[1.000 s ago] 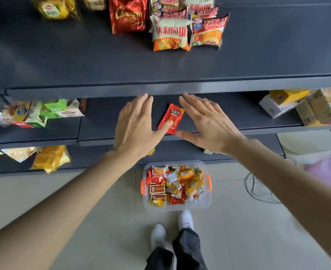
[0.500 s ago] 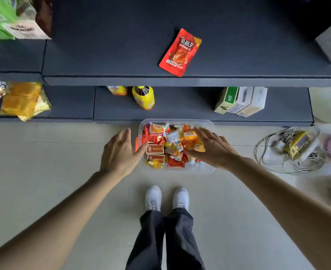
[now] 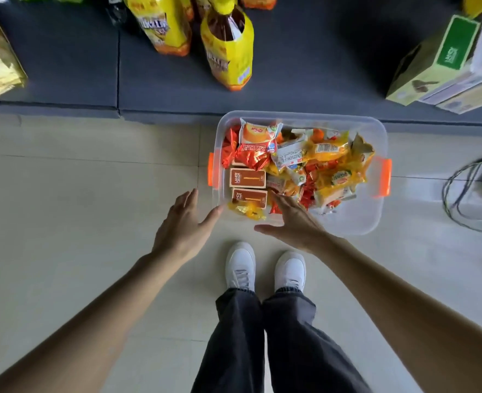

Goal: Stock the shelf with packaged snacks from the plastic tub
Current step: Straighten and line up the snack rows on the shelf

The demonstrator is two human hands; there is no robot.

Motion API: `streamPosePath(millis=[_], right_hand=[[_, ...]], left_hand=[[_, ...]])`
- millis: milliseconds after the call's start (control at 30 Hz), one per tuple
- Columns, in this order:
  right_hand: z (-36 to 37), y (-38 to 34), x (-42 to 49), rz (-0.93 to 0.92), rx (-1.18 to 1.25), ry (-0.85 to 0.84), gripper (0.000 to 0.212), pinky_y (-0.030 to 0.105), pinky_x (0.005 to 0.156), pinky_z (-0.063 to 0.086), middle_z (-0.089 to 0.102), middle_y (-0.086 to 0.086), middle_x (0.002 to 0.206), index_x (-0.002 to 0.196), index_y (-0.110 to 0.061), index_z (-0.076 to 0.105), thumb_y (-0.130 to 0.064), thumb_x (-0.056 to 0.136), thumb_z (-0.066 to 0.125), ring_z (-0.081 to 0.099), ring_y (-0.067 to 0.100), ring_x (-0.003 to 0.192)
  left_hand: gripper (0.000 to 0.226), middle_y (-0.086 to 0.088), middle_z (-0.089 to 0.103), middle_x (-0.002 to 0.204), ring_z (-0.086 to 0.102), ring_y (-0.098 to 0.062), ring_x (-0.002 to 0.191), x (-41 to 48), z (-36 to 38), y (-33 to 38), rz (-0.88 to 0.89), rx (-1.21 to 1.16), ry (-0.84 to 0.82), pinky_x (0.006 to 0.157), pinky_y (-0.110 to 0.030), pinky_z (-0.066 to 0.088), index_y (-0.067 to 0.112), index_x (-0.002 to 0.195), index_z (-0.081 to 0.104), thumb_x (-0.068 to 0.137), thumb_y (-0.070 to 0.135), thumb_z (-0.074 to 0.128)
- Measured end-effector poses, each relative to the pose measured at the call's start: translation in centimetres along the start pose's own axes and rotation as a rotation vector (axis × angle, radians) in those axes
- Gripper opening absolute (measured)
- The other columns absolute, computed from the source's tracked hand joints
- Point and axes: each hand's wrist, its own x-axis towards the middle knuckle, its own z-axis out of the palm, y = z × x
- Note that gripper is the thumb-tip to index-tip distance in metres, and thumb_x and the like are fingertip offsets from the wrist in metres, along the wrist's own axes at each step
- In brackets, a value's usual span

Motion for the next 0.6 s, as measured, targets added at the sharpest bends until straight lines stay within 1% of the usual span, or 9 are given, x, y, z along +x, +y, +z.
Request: streamPosePath(millis=[67,133,200,267,333,467,533,567,600], right_hand=[[2.2,-0.1,1.9,-0.005,0.085,0.033,0.09,0.035,0.105,0.035,0.021,-0.002,0.157,0.152,-0.026,0.012,-0.056,0.083,0.062,0.031,0.022,0.139],[4.0,-0.3,3.3,-0.033,0.164,0.083,0.083,0.029,0.101,0.035,0.029,-0.002,0.154,0.151,-0.025,0.021,-0.048,0.084,0.066,0.036,0.019,0.135],[5.5,-0.4,4.5,-0.076,0.225,0.163,0.073,0.021,0.094,0.034,0.039,-0.001,0.148,0.146,-0.024,0.034,-0.04,0.084,0.069,0.043,0.018,0.13],[6.5,-0.4,5.4,-0.099,0.273,0.253,0.061,0.018,0.089,0.034,0.049,0.001,0.141,0.139,-0.02,0.047,-0.03,0.083,0.071,0.05,0.019,0.123],[7.2,-0.2,6.0,-0.092,0.291,0.336,0.051,0.02,0.087,0.039,0.057,0.003,0.133,0.132,-0.018,0.056,-0.024,0.083,0.072,0.057,0.021,0.115],[6.8,0.3,6.6,-0.048,0.35,0.454,0.03,0.023,0.071,0.045,0.07,0.006,0.109,0.115,-0.015,0.068,-0.018,0.085,0.069,0.064,0.021,0.09],[5.5,0.2,6.5,0.012,0.541,0.444,0.016,0.03,0.071,0.056,0.069,0.01,0.095,0.103,-0.009,0.07,-0.015,0.088,0.065,0.066,0.021,0.083],[4.7,0.0,6.3,0.04,0.681,0.414,0.01,0.031,0.071,0.059,0.067,0.014,0.091,0.095,-0.006,0.068,-0.013,0.09,0.063,0.066,0.021,0.081],[3.9,-0.3,6.1,0.059,0.806,0.388,0.009,0.028,0.069,0.06,0.067,0.017,0.089,0.089,-0.005,0.065,-0.012,0.091,0.062,0.066,0.02,0.079]], left_hand=[[0.073,0.0,0.015,0.16,0.018,-0.018,0.146,1.3,1.5,-1.5,-0.011,-0.033,-0.019,0.113,-0.036,0.024,0.018,0.153,0.014,0.095,0.058,0.034],[0.072,-0.001,0.017,0.16,0.019,-0.018,0.146,2.2,2.7,-2.9,-0.023,-0.068,-0.034,0.113,-0.034,0.022,0.017,0.153,0.016,0.096,0.056,0.034],[0.07,-0.002,0.019,0.159,0.021,-0.018,0.145,2.8,3.7,-4.1,-0.045,-0.105,-0.047,0.113,-0.032,0.021,0.016,0.153,0.018,0.097,0.054,0.035],[0.069,-0.003,0.021,0.158,0.023,-0.019,0.144,3.2,4.6,-5.3,-0.071,-0.142,-0.06,0.113,-0.031,0.021,0.016,0.152,0.02,0.096,0.054,0.035],[0.07,-0.003,0.023,0.158,0.025,-0.019,0.144,3.4,5.1,-6.2,-0.095,-0.173,-0.073,0.112,-0.031,0.022,0.016,0.152,0.021,0.096,0.055,0.036],[0.069,-0.004,0.027,0.156,0.03,-0.019,0.141,3.3,5.4,-7.3,-0.121,-0.215,-0.077,0.112,-0.033,0.025,0.017,0.151,0.025,0.095,0.055,0.037],[0.069,-0.003,0.028,0.155,0.032,-0.018,0.141,3.2,5.2,-7.3,-0.128,-0.248,-0.078,0.112,-0.033,0.026,0.018,0.151,0.026,0.095,0.056,0.037],[0.069,-0.002,0.029,0.155,0.032,-0.018,0.141,3.2,5.0,-7.2,-0.129,-0.275,-0.081,0.112,-0.034,0.026,0.018,0.151,0.026,0.095,0.057,0.037],[0.069,-0.002,0.03,0.155,0.032,-0.017,0.14,3.1,4.7,-6.9,-0.13,-0.305,-0.087,0.112,-0.034,0.026,0.019,0.151,0.026,0.094,0.057,0.037]])
